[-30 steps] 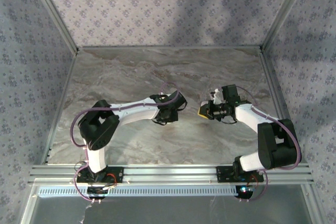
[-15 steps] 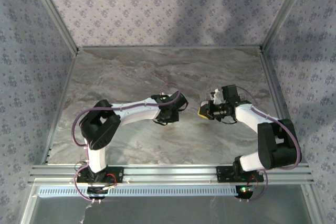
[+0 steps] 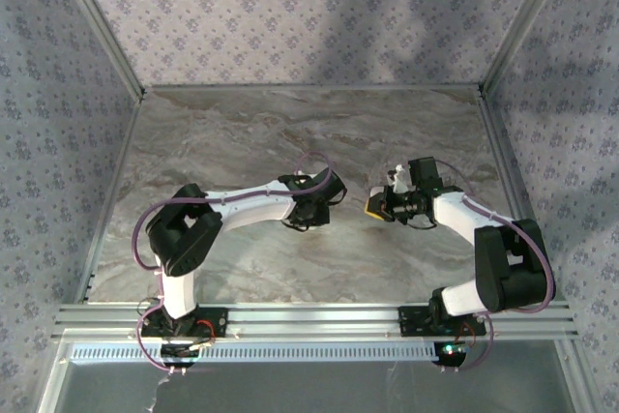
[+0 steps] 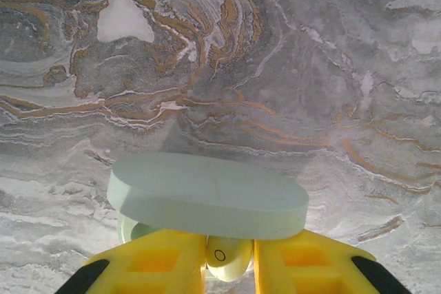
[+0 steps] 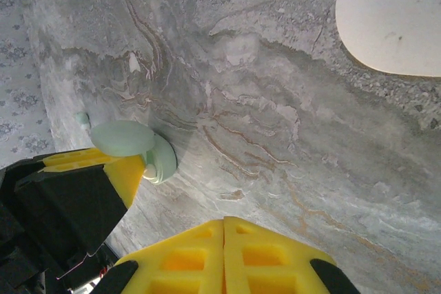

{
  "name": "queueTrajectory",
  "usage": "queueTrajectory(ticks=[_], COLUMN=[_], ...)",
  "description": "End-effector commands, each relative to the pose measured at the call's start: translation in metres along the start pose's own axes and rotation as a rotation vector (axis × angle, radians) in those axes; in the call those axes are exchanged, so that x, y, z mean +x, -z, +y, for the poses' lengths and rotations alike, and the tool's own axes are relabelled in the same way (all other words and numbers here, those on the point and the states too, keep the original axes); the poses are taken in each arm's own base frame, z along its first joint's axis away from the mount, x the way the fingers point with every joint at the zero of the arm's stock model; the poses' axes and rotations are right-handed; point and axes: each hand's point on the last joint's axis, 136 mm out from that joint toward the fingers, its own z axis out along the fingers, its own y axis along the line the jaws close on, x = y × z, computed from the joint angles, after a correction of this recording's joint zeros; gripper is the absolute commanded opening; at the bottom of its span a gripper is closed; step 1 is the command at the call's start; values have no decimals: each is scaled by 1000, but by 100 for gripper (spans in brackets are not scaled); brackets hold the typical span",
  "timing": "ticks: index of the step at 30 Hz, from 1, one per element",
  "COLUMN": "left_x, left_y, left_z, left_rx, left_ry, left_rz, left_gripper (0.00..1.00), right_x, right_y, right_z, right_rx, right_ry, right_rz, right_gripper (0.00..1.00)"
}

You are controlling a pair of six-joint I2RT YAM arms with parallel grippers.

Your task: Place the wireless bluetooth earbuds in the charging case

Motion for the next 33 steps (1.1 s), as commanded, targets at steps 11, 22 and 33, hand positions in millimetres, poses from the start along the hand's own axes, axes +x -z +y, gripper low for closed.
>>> queueTrajectory(ticks=[11,22,33], left_x=[7,0,-27], left_y=[0,17,86], left_z=[-1,-4,12], left_rx=[-4,32,120], left_ry=[-10,-10,-49], left_rz=[17,-19,-188], left_gripper=[26,28,61], right_x=[5,4,0], right_y=[1,2,11], right_z=[1,6,23], right_rx=[-10,-8,-9], right_ry=[4,14,57], right_rz=[12,9,-20], right_gripper=[8,9,29])
